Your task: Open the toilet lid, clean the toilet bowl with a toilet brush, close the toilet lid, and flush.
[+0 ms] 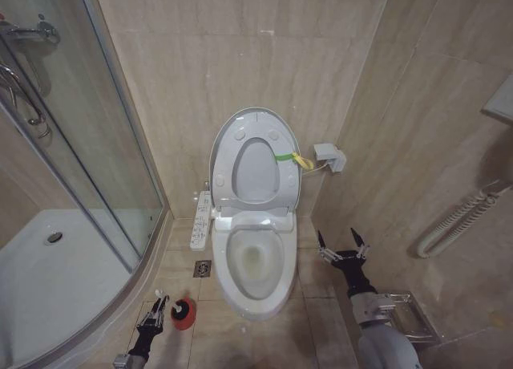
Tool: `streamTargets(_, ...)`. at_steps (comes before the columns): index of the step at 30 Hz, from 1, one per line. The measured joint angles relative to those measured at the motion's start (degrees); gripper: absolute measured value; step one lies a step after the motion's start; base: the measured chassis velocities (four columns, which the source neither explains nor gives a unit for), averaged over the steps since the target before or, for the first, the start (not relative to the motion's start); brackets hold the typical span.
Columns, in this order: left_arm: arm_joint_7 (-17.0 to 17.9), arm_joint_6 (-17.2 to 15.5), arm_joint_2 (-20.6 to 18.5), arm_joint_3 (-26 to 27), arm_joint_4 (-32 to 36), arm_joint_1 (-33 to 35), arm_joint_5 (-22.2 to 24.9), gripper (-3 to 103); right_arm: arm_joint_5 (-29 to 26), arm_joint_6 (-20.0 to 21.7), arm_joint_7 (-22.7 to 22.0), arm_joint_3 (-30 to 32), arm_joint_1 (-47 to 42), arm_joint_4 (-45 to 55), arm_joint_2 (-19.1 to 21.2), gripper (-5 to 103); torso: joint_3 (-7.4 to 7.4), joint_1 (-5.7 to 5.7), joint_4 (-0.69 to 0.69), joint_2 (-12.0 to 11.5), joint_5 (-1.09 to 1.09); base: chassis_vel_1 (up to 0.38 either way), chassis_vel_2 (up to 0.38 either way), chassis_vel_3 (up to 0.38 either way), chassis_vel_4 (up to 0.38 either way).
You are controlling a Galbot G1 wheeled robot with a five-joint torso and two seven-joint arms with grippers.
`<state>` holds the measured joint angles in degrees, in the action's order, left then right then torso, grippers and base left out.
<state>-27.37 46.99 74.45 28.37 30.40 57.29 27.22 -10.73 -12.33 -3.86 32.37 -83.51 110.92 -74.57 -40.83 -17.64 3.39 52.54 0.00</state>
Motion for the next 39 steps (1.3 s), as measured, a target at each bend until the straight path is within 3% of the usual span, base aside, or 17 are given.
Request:
streamTargets(18,0.48,-0.03,0.66,0.26,-2.54,-0.19,0.16,15,0.0,0.0,0.0,0.0,0.0,0.0,0.0,100,0.0,0.0,0.0,0.0,0.01,0.0,0.0,0.0,0.0)
streamTargets(35,1.3,-0.21,0.56,-0.27,0.94,1.07,0.94,15,0.0,0.0,0.0,0.0,0.0,0.0,0.0,100,0.0,0.0,0.0,0.0,-0.01,0.0,0.0,0.0,0.0)
streamTargets(36,1.34,-0.21,0.53,-0.27,1.14,1.22,0.87,42,0.0,0.0,0.0,0.0,0.0,0.0,0.0,100,0.0,0.0,0.0,0.0,-0.01,0.0,0.0,0.0,0.0)
streamTargets(39,1.4,-0.21,0.5,-0.28,1.67,1.65,0.69,42,0.0,0.0,0.0,0.0,0.0,0.0,0.0,100,0.0,0.0,0.0,0.0,-0.01,0.0,0.0,0.0,0.0)
